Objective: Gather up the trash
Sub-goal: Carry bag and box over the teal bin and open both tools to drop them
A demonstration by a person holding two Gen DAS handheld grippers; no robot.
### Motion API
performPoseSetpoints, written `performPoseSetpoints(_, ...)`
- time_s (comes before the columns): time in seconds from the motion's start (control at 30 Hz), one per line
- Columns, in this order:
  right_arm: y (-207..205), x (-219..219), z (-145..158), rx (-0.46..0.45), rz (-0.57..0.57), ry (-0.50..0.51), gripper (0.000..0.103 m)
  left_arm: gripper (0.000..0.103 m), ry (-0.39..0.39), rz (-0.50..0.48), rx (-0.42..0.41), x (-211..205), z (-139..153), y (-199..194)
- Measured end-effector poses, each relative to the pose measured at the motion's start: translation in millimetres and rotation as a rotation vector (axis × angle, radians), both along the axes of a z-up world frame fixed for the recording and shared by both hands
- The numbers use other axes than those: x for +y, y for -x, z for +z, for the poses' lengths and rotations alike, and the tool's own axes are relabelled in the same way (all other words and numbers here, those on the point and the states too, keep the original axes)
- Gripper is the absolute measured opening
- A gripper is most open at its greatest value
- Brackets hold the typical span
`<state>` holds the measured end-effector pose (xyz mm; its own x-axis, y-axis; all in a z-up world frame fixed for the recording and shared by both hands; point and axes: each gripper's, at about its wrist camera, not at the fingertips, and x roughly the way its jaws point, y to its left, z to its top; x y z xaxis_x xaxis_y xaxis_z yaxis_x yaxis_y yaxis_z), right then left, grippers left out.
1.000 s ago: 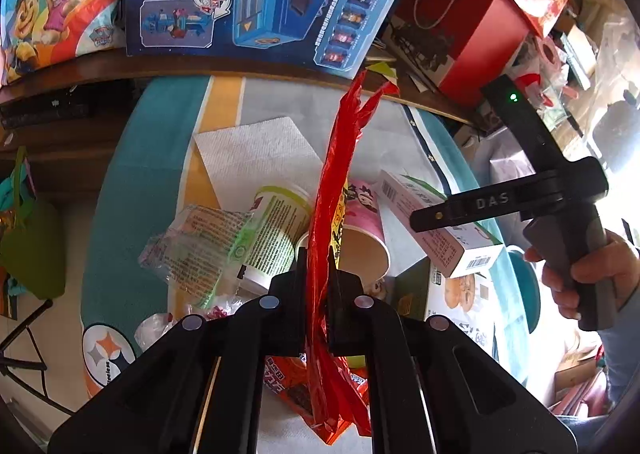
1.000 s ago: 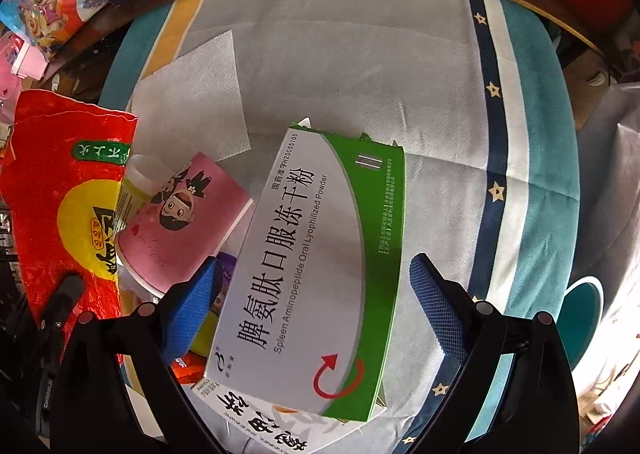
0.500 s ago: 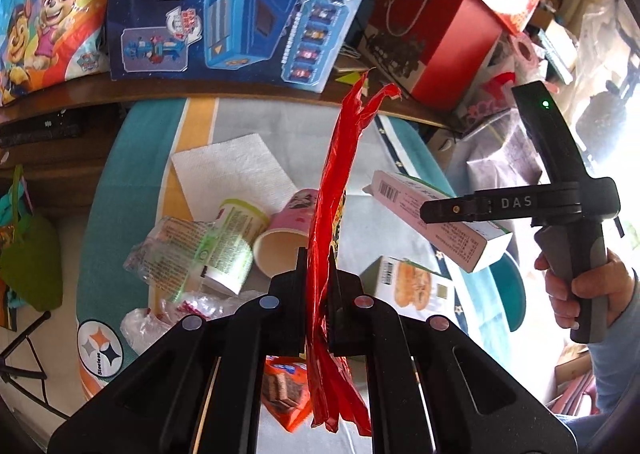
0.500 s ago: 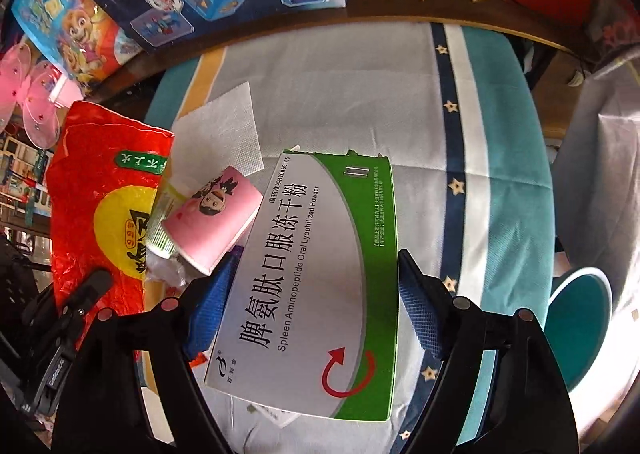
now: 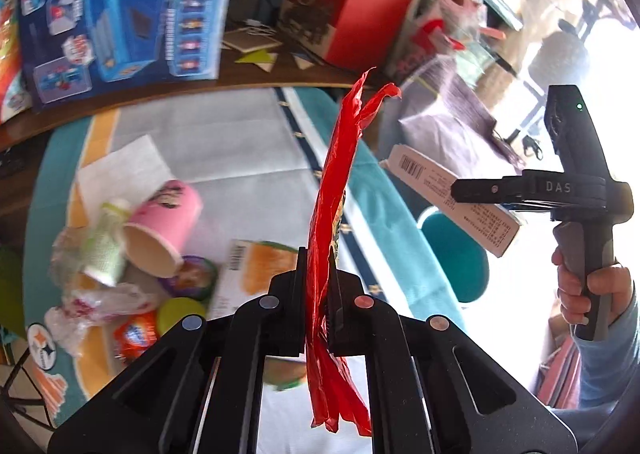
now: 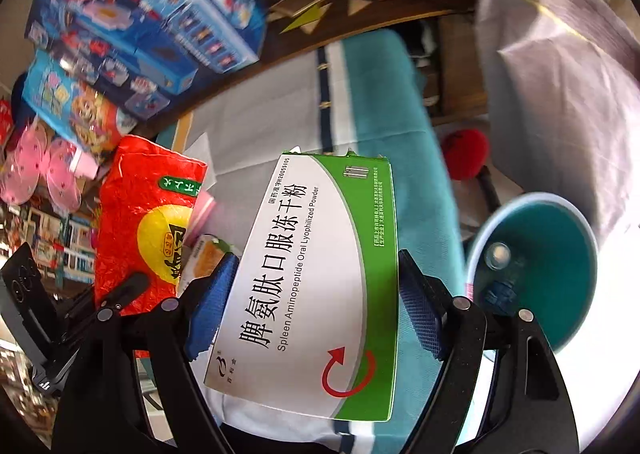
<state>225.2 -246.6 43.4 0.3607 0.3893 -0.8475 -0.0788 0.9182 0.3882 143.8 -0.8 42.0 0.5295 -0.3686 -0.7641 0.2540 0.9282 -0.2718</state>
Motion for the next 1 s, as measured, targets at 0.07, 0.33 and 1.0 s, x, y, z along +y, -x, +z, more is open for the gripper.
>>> performPoseSetpoints(0.07, 12, -32, -1, -0.006, -0.05, -0.01, 0.075, 0.007, -0.005, -0.04, 0.008, -25, -2, -2)
performPoseSetpoints(0.33, 52, -158, -28, 0.004, -0.255, -0.013, 0.075, 0.007, -0.019, -0.221, 0.048, -134, -17, -12)
performPoseSetpoints(1.0, 38, -245, -113, 0.101, -0.353, -0.041, 0.077, 0.007, -0.135, -0.346, 0.195, -249, -78, -51)
